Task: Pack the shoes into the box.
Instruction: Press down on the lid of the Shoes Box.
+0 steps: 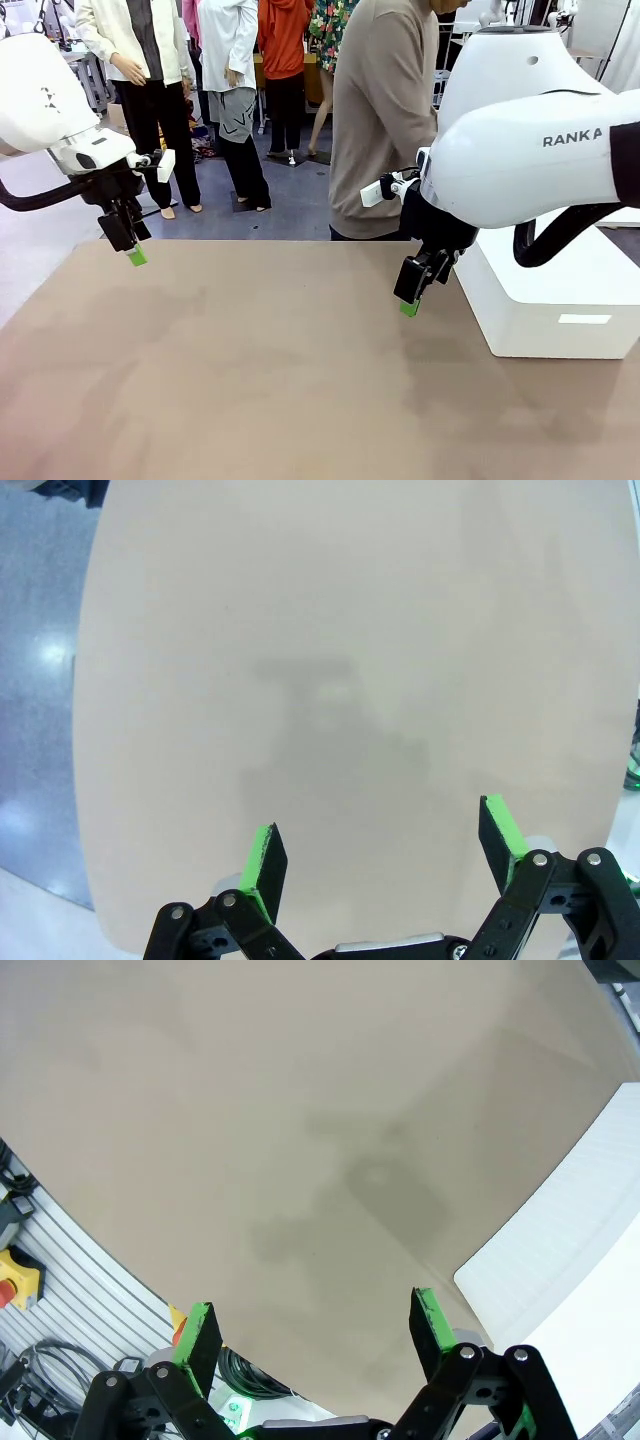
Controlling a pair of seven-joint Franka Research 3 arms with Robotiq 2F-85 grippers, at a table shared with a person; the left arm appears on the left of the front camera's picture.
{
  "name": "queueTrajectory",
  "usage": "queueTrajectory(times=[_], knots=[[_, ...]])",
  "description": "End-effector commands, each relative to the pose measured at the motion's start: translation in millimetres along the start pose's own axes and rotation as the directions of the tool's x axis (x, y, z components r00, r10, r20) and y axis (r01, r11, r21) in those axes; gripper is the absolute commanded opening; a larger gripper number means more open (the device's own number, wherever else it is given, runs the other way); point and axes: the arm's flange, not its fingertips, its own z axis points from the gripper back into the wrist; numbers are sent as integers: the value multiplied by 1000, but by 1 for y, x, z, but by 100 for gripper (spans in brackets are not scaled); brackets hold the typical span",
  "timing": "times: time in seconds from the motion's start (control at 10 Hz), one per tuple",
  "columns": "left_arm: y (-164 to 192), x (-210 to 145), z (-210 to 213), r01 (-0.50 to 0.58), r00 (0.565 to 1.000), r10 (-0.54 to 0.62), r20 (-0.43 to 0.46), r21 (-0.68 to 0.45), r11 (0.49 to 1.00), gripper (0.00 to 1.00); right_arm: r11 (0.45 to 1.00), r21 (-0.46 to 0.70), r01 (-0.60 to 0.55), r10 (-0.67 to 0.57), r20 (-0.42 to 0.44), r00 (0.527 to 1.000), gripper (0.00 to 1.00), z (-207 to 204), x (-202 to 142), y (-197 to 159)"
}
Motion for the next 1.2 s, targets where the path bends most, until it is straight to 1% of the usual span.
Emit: queueTrajectory(times=[0.0, 1.1], knots=[[0, -3, 3, 8, 1000, -8, -4, -2, 1000, 100, 1000, 1, 1, -1, 1, 1000, 100, 4, 1, -1], [0, -3, 3, 8, 1000, -8, -4, -2, 1000, 100, 1000, 1, 1, -1, 1, 1000, 100, 4, 1, -1]])
